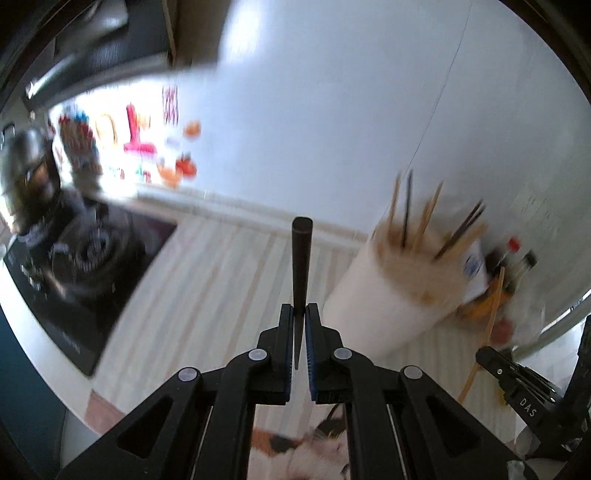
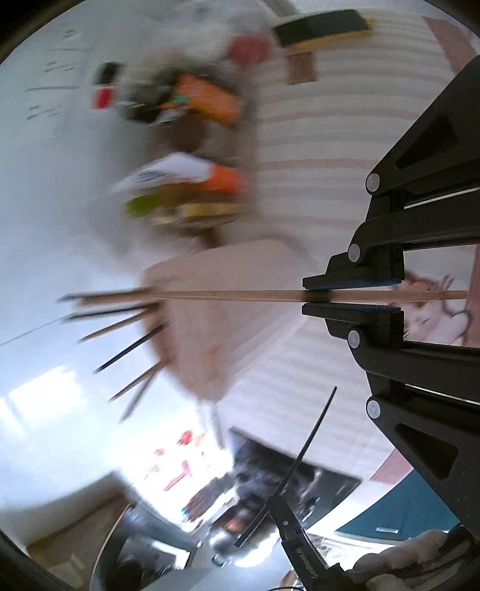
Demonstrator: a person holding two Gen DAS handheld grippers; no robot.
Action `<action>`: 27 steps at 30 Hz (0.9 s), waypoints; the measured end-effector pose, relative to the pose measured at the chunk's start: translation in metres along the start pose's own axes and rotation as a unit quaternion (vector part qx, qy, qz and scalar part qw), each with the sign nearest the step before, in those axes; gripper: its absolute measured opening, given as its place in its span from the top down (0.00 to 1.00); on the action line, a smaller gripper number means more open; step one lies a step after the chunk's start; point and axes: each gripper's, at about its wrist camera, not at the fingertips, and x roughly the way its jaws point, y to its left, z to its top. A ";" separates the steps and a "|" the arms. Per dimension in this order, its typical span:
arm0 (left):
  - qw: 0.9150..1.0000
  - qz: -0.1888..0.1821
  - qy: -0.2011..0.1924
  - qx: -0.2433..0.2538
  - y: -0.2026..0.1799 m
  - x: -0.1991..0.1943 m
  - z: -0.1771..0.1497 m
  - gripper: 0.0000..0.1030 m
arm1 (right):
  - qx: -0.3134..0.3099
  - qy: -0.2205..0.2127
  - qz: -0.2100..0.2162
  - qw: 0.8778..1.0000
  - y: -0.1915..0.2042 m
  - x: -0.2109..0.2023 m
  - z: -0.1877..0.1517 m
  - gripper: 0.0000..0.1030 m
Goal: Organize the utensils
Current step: 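Lift both chopsticks and lower them into the cream holder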
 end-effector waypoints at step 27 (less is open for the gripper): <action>0.992 -0.075 -0.077 0.061 -0.082 -0.026 0.121 0.96 | 0.012 -0.227 0.001 0.974 0.022 -0.025 0.183 0.93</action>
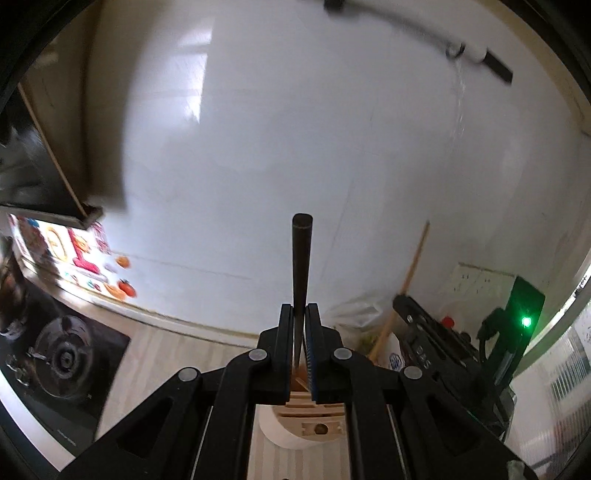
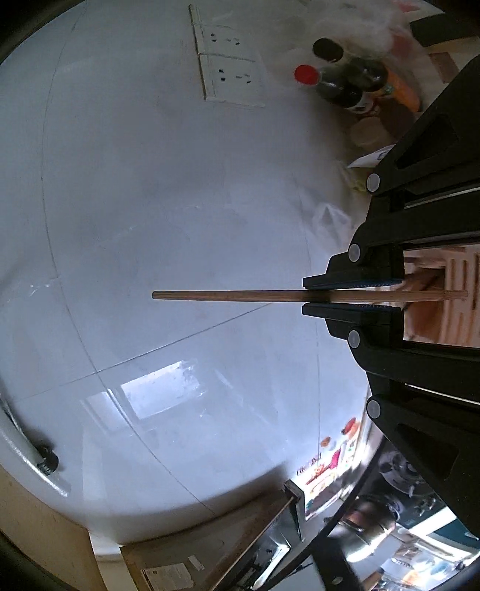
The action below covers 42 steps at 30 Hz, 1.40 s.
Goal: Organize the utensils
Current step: 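Lift both chopsticks and lower them into the cream holder, then open both grippers and withdraw them from the holder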
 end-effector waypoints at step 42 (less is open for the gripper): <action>0.985 0.150 0.081 0.021 0.006 0.050 -0.094 0.00 | -0.087 0.125 -0.114 0.982 -0.031 -0.015 -0.087 0.01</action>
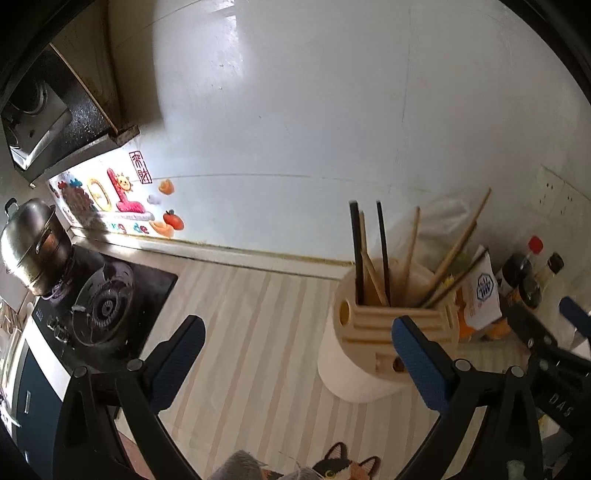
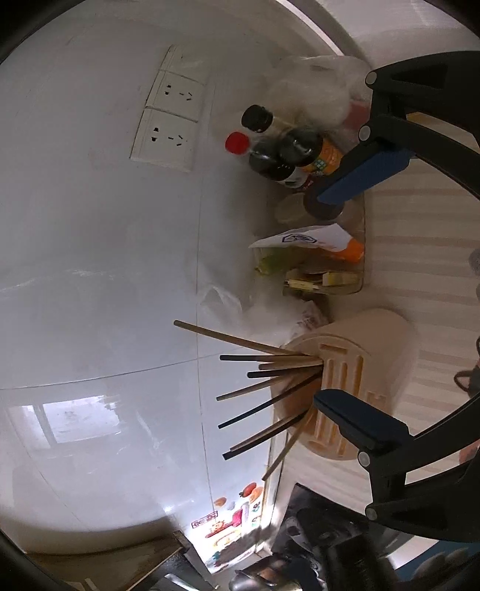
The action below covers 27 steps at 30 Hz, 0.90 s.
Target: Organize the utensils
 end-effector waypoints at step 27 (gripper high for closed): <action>0.993 -0.055 -0.094 0.037 0.065 -0.208 -0.093 0.00 | 0.022 -0.082 -0.060 0.995 0.029 -0.261 -0.082 0.00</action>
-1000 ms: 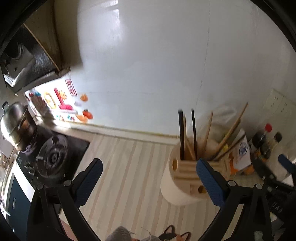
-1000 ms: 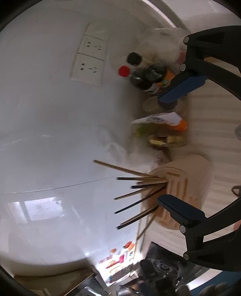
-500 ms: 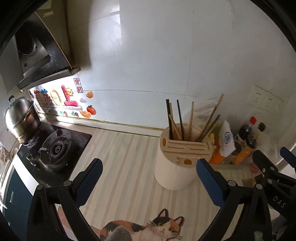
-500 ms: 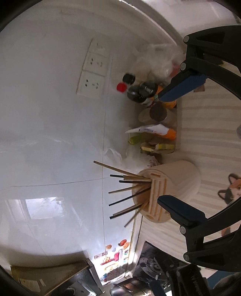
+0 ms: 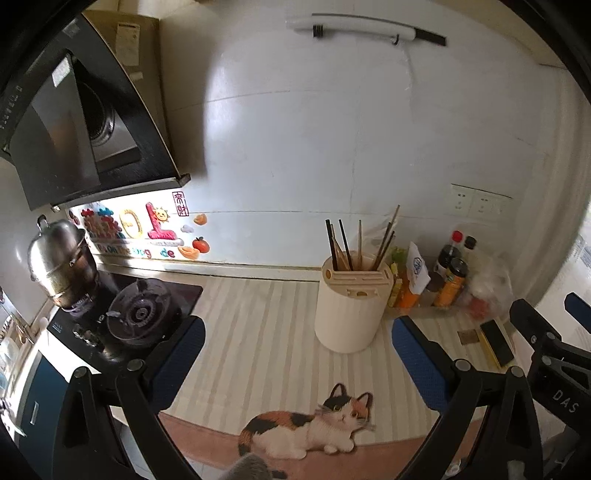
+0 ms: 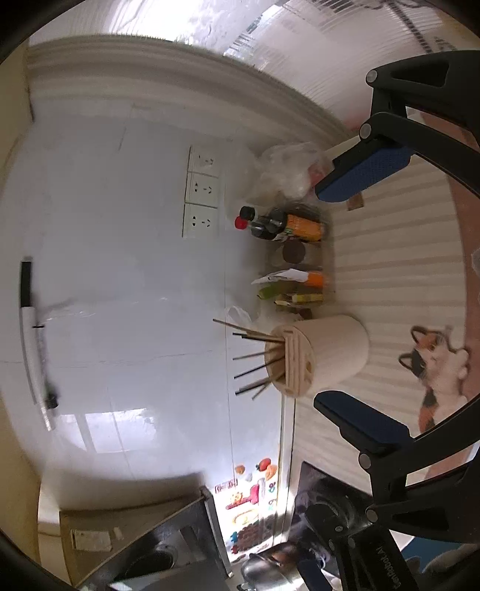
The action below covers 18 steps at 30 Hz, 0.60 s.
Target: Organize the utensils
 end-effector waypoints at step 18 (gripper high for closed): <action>1.000 -0.006 -0.011 -0.011 0.005 -0.057 -0.016 0.00 | 0.003 -0.029 -0.024 0.999 0.007 -0.097 -0.014 0.00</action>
